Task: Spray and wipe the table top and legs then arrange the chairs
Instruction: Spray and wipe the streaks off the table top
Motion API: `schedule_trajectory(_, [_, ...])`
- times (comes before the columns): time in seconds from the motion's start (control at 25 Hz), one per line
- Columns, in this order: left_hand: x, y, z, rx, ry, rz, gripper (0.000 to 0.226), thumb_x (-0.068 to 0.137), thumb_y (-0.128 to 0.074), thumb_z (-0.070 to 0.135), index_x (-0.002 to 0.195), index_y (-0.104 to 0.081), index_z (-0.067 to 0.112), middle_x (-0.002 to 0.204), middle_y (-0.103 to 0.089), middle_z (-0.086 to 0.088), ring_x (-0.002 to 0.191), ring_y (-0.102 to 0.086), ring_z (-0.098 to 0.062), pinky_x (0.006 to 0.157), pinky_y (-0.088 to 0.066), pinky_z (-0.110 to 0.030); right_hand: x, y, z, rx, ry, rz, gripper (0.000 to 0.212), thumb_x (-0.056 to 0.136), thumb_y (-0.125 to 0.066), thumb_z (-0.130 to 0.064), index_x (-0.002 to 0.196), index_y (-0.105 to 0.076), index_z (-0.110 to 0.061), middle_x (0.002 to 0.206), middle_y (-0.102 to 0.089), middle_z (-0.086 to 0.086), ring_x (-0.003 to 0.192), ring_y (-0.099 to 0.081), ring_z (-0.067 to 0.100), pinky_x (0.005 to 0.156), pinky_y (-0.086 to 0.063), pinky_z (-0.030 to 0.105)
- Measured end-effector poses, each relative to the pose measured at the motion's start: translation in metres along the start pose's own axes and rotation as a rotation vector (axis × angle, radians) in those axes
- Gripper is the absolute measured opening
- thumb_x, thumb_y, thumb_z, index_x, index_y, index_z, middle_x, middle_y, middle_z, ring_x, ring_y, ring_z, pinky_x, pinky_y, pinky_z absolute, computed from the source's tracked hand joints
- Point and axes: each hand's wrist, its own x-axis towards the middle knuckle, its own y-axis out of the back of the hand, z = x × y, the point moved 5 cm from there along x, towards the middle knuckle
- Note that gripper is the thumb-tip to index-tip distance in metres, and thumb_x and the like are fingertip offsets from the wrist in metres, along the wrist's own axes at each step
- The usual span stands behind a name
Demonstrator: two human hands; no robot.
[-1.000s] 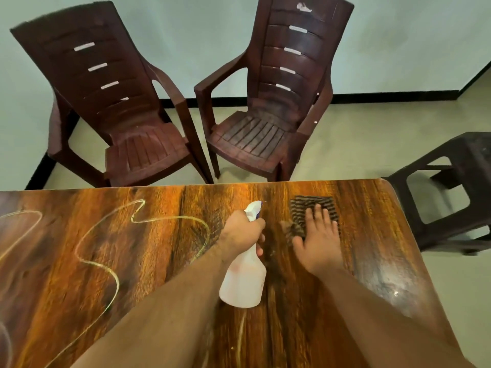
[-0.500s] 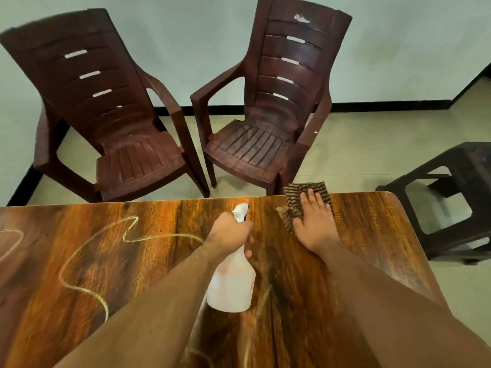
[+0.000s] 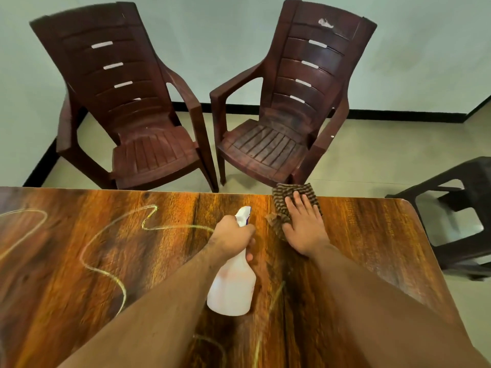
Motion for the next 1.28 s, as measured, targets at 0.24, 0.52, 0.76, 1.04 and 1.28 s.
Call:
schedule_trajectory(0.24, [-0.028, 0.002, -0.030, 0.026, -0.039, 0.000, 0.017, 0.094, -0.060, 0.014, 0.085, -0.068, 0.002, 0.075, -0.075, -0.015, 0.050, -0.064, -0.024, 0.068, -0.061, -0.046, -0.051, -0.027, -0.087, 0.015, 0.380, -0.082, 0.071, 0.096, -0.043, -0.040, 0.160, -0.013, -0.030, 0.168, 0.007, -0.005, 0.153, 0.013, 0.016, 0.122, 0.012, 0.042])
schedule_trajectory(0.52, [-0.094, -0.032, -0.062, 0.242, -0.063, -0.156, 0.016, 0.093, -0.059, 0.013, 0.087, -0.064, 0.000, 0.059, -0.065, -0.002, 0.037, -0.058, -0.010, 0.043, -0.046, -0.024, -0.144, -0.052, -0.041, 0.164, -0.006, -0.040, 0.071, 0.098, -0.036, -0.033, 0.161, -0.005, -0.026, 0.165, 0.016, -0.005, 0.153, 0.017, 0.018, 0.120, 0.016, 0.041])
schedule_trajectory(0.76, [-0.141, -0.041, -0.097, 0.250, -0.060, -0.247, 0.015, 0.093, -0.058, 0.018, 0.088, -0.059, 0.004, 0.060, -0.067, -0.007, 0.041, -0.063, -0.019, 0.043, -0.047, -0.022, -0.232, -0.068, 0.008, 0.246, 0.032, -0.060, 0.082, 0.087, -0.044, -0.023, 0.161, -0.009, -0.024, 0.164, 0.013, -0.010, 0.154, 0.012, 0.017, 0.124, 0.009, 0.040])
schedule_trajectory(1.04, [-0.175, -0.054, -0.127, 0.296, -0.078, -0.238, 0.019, 0.089, -0.058, 0.017, 0.075, -0.061, 0.005, 0.051, -0.064, -0.001, 0.041, -0.063, -0.017, 0.043, -0.048, -0.022, -0.231, -0.073, -0.075, 0.213, -0.060, -0.060, 0.082, 0.093, -0.053, -0.019, 0.161, -0.008, -0.022, 0.168, 0.010, -0.003, 0.154, 0.012, 0.018, 0.124, 0.005, 0.044])
schedule_trajectory(1.28, [-0.195, -0.060, -0.156, 0.238, -0.001, -0.258, 0.018, 0.088, -0.058, 0.019, 0.095, -0.058, 0.001, 0.067, -0.066, -0.009, 0.046, -0.068, -0.027, 0.052, -0.058, -0.034, -0.280, -0.084, -0.025, 0.078, -0.039, -0.101, 0.076, 0.093, -0.045, -0.025, 0.159, -0.010, -0.037, 0.167, 0.009, -0.011, 0.153, 0.014, 0.016, 0.121, 0.011, 0.057])
